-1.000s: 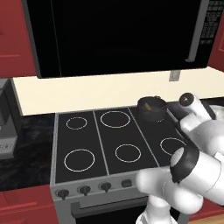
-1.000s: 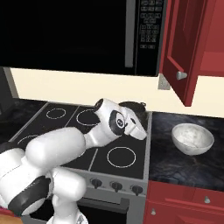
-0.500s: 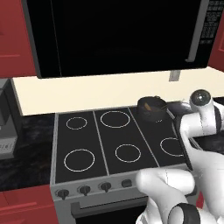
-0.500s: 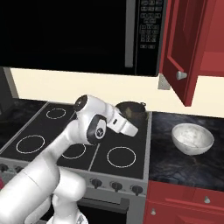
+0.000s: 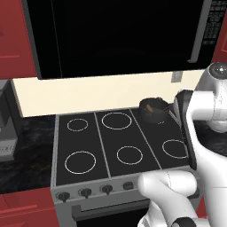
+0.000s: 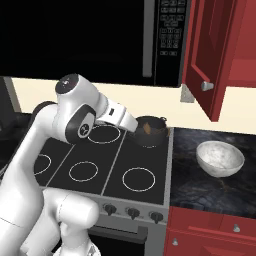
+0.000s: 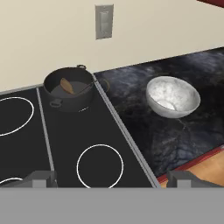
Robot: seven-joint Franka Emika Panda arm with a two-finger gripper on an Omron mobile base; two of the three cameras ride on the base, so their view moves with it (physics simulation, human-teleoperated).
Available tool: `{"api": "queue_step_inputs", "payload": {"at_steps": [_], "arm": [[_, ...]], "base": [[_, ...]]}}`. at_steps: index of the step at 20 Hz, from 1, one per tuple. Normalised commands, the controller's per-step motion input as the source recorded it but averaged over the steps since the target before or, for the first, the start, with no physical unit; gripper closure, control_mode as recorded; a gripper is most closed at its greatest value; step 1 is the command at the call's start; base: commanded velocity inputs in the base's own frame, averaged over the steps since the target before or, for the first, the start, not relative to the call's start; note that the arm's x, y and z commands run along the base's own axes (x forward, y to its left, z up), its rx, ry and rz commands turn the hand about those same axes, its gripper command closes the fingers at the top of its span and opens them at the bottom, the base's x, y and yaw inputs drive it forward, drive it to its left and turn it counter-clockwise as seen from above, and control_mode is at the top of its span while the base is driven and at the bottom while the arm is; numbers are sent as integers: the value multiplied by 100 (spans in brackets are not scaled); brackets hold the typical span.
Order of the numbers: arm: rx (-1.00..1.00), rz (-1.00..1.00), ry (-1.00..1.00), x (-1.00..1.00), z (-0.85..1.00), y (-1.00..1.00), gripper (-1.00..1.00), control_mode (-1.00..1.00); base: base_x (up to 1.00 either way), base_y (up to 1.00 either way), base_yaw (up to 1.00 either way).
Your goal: Open the cabinet and move the ladle to the pot. Then close the cabinet.
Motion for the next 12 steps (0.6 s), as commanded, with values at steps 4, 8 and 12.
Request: {"api": "queue_step_inputs", "payload": {"at_steps": [4,8,12], "arm": [[0,24,1,-88,29,71,-100,-100],[0,16,0,-98,16,55,-100,-100],[0,10,-4,-100,15,33,-100,-100]], "base": [[0,0,0],[0,0,0],[0,0,0]]}}
